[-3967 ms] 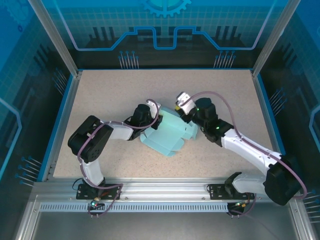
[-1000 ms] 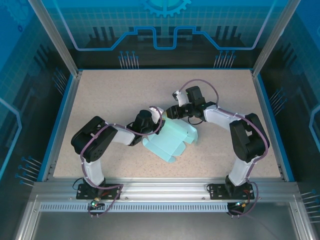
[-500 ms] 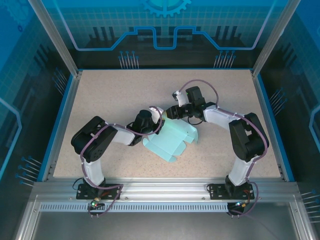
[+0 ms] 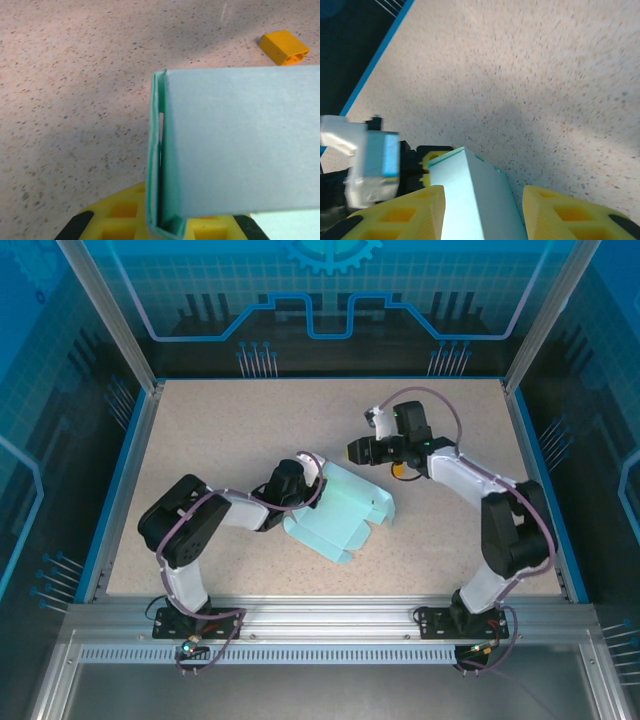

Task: Fold the paper box

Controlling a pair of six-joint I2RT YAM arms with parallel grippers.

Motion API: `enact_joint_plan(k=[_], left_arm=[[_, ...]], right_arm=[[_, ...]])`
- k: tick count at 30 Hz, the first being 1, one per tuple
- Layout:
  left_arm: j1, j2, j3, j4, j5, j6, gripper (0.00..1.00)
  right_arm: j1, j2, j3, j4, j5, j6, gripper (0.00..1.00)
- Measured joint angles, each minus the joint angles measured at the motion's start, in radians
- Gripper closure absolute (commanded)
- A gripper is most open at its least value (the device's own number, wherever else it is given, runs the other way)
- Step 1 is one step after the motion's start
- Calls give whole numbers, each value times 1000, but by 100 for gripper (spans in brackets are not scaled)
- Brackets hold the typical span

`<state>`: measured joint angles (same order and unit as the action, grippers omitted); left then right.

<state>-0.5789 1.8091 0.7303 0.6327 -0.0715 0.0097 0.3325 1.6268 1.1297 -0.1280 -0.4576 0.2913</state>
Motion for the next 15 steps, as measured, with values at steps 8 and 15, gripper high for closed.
enact_joint_plan(k=[8,15], left_arm=[[0,-71,26,-199,-106,-109,96],[0,-102,86,-384,-173,-203,96]], right_arm=[[15,-271,-42,-100,200,-48,39],[127,-354,-115,-185,364,-75,39]])
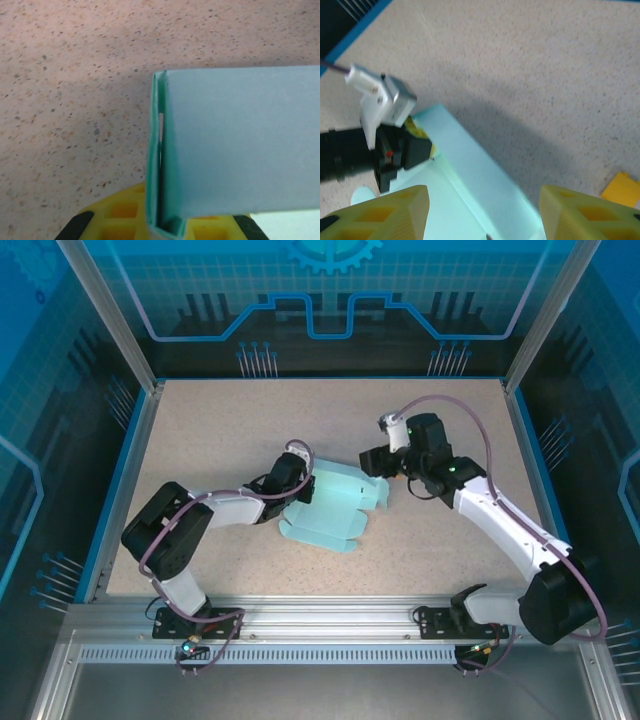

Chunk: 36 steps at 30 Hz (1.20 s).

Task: Fold the paper box

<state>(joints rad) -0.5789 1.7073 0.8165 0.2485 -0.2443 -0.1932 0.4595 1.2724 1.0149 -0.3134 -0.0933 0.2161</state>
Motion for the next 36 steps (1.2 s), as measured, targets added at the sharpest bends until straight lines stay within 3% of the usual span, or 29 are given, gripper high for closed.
enact_joint_plan(k=[5,20,28,36], left_arm=[[0,-7,26,-82,-34,-45,96],[0,-14,49,-154,-58,-72,96],[0,-14,69,-172,-58,-87,95],[0,-14,72,-178,-66,-97,95]], right_arm=[[107,8,-5,-50,114,-7,40],[175,269,62,-89,291,47,42],[182,324,66,-46,257,123,45],[179,333,13,132,196,196,47]])
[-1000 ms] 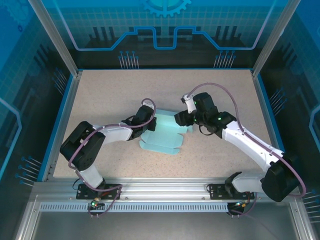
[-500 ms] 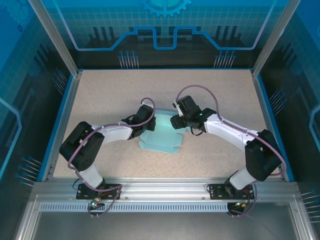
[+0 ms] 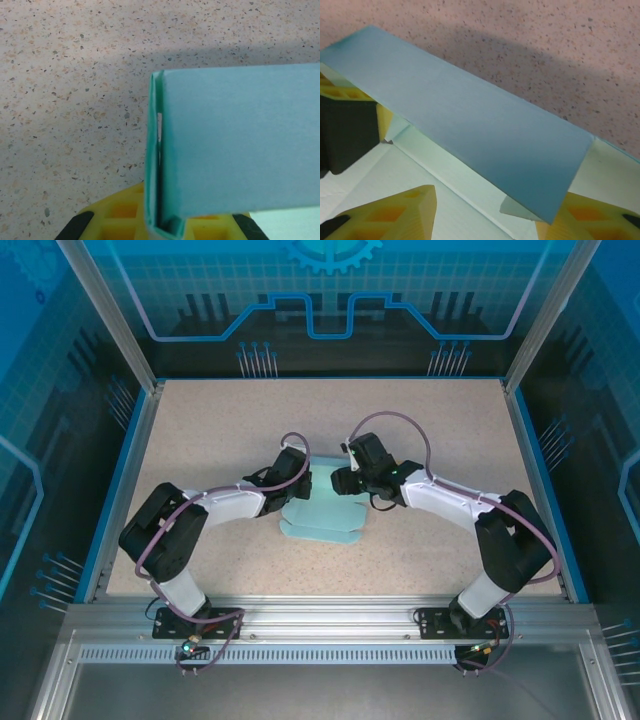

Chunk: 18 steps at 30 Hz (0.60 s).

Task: Fold the paper box

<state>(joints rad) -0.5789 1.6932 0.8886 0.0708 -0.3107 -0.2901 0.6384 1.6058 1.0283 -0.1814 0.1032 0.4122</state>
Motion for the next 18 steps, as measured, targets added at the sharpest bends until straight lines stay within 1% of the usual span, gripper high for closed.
enact_joint_plan(k=[4,8,12,18], left_arm=[[2,0,0,-1,-11,0,95],[2,0,0,-6,-15,0,95],[2,0,1,-6,-14,0,95],[0,0,1,-6,-14,0,95]], right_arm=[[-11,0,-33,75,-21,18,47],[-17,-1,-55,98,-32,18,46],[-18,-20,-85,88,-32,18,44],[-19,-91,-127,24,-13,18,42]])
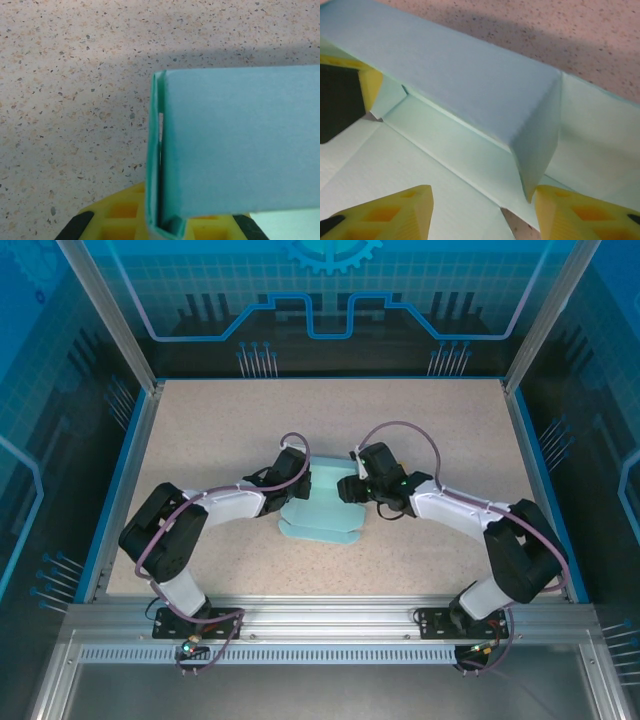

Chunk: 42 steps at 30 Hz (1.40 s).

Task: Fold the paper box

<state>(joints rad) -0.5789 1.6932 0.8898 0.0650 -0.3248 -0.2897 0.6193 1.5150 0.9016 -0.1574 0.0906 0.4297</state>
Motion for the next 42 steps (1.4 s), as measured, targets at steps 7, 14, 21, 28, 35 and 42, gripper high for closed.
enact_joint_plan(k=[7,14,21,28,35,42], left_arm=[[0,0,0,4,0,0,95],[0,0,0,16,0,0,95],[0,0,0,19,0,0,95],[0,0,0,21,0,1,95],[0,0,0,21,0,1,95],[0,0,0,23,2,1,95]], right_arm=[[-24,-45,-75,-36,9,13,40],[-40,-42,-129,-31,-4,54,37],[-58,-5,-130,14,-29,89,36],[-71,17,-130,75,-69,114,36],[-71,11,-130,109,-83,120,37],[-71,-23,-130,135,-115,120,38]])
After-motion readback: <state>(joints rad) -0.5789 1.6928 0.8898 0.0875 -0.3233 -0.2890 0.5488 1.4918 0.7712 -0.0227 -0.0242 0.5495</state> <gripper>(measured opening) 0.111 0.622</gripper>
